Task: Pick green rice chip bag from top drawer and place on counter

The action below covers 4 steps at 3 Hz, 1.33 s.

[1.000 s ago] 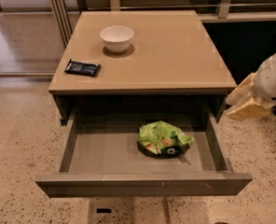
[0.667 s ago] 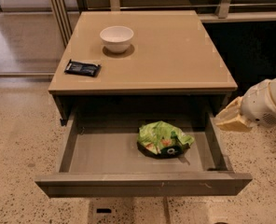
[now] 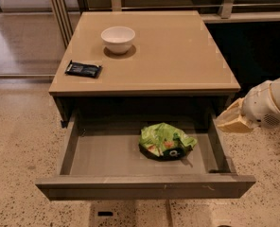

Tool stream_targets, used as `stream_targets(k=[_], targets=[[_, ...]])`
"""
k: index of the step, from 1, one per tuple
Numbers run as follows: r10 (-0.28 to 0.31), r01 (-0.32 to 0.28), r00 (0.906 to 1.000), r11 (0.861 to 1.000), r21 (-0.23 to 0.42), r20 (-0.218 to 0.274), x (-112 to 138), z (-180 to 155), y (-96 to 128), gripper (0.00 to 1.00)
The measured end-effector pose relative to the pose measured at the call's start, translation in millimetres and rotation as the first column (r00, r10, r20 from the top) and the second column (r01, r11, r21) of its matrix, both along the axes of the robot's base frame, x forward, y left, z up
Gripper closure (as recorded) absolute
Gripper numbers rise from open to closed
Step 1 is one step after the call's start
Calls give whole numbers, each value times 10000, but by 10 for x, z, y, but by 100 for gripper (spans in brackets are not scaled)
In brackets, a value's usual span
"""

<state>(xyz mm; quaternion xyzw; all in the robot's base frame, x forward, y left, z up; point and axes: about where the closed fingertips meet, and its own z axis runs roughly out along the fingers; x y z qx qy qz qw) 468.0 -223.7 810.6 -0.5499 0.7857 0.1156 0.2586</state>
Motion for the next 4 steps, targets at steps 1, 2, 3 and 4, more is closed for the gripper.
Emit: stream_targets(k=[1, 2, 3, 4], targets=[[473, -462, 9986, 9978, 472, -222, -66, -248, 115, 97], [824, -798, 9963, 9925, 921, -249, -93, -435, 217, 75], [1021, -980, 9945, 9865, 1310, -249, -84, -620, 294, 51], [1088, -1028, 9936, 9813, 1626, -286, -51, -864, 310, 29]])
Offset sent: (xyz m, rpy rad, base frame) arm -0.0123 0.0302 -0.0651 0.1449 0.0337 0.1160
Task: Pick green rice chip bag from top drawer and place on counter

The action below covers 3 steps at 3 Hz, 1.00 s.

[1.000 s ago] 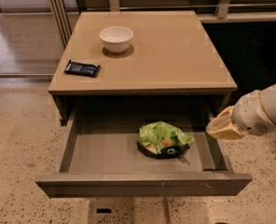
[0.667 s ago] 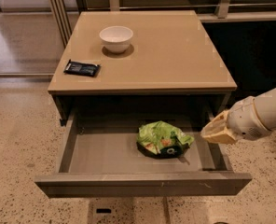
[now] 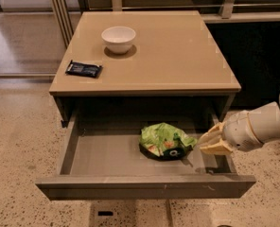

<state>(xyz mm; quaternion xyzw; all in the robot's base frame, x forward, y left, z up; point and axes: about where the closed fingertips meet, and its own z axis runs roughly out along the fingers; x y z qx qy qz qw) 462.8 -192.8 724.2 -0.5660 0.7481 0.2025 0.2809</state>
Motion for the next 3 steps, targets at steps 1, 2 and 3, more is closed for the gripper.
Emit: stream_targets(k=[1, 2, 3], targets=[[21, -19, 10000, 9998, 214, -97, 35, -215, -5, 26], [-2, 9, 9998, 9993, 380, -177, 75, -370, -12, 25], [-15, 21, 10000, 9983, 590, -96, 145, -488, 15, 22]])
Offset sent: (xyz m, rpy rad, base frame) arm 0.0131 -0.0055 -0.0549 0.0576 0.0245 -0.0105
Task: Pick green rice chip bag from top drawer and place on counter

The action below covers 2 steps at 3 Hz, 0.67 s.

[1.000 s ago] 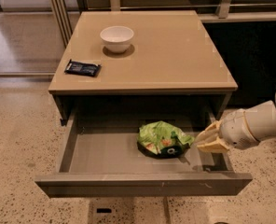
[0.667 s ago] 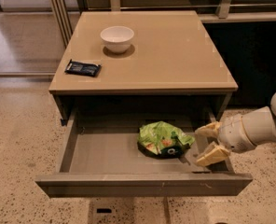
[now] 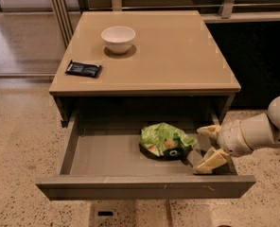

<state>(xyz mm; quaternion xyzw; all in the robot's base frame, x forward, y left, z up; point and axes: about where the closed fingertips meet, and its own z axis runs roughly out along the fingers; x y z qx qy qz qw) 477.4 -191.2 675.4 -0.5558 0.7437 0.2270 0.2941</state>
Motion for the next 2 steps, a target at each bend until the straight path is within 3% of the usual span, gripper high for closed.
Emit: stream_targets(k=[2], targets=[[-6, -17, 9985, 9991, 424, 539, 209, -110, 207, 24]])
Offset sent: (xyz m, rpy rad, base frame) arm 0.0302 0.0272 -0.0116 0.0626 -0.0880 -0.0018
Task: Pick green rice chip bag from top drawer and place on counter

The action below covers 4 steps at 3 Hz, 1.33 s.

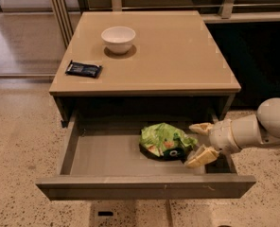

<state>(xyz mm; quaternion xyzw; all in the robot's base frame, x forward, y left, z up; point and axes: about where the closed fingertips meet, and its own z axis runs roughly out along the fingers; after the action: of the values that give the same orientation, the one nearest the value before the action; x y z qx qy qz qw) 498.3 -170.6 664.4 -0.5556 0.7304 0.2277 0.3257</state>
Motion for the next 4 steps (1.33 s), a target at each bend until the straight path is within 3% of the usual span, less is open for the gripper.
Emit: stream_targets(k=[1, 3, 4], targets=[[30, -36, 9996, 9997, 236, 269, 80, -60, 113, 43], [32, -39, 9996, 9997, 237, 278, 83, -61, 117, 90], [32, -39, 9996, 9997, 237, 278, 83, -61, 117, 100]])
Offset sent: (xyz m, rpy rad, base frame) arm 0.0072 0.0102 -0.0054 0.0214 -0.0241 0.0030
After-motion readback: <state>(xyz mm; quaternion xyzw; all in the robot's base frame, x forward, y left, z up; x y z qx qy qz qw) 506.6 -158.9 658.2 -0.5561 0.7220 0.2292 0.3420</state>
